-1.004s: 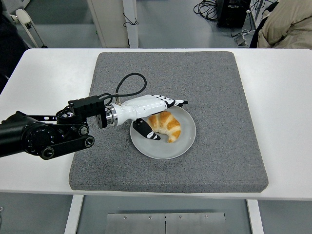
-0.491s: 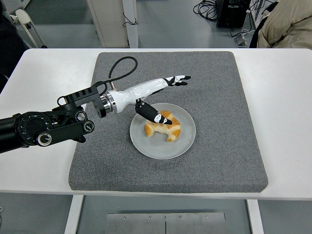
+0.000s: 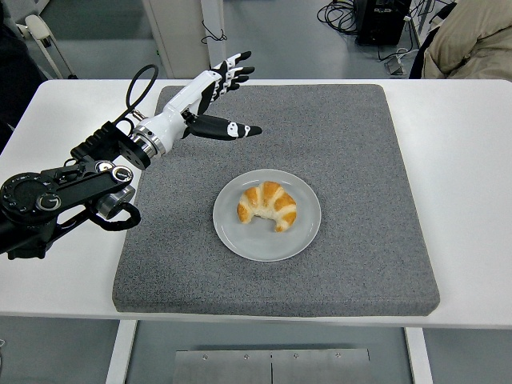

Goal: Place the bread on the plate

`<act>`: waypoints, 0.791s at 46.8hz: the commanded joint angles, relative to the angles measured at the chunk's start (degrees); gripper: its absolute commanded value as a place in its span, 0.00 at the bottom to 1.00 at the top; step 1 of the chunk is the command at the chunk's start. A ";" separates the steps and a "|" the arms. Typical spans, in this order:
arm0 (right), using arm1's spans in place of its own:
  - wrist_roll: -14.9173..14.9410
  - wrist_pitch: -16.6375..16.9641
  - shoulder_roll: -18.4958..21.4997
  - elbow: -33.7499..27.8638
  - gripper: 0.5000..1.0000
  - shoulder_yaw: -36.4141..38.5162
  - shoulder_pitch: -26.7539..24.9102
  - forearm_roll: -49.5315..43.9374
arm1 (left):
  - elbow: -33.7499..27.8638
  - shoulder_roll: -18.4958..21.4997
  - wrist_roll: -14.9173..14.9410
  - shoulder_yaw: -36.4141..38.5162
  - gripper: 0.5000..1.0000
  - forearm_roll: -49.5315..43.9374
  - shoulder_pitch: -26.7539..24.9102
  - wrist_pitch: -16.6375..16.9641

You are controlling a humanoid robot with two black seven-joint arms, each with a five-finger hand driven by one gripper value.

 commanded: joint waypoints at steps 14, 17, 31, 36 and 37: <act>0.00 0.00 0.00 0.00 1.00 0.00 -0.06 -0.01 | 3.37 -1.77 -0.88 -6.62 0.94 -11.00 3.11 5.01; 0.00 0.00 0.00 0.00 1.00 0.00 -0.06 -0.01 | 6.01 -1.94 -0.88 -9.17 0.94 -13.20 3.81 4.93; 0.00 0.00 0.00 0.00 1.00 0.00 0.03 -0.09 | 16.38 -6.95 -4.66 -20.59 0.94 -15.58 7.50 3.09; 0.00 0.00 0.00 0.00 1.00 0.08 -0.06 -0.01 | 19.11 -8.36 -4.84 -24.29 0.94 -15.93 8.38 0.54; 0.00 0.00 0.00 0.00 1.00 0.00 -0.06 -0.01 | 19.72 -8.53 -4.84 -24.82 0.94 -16.02 8.38 0.01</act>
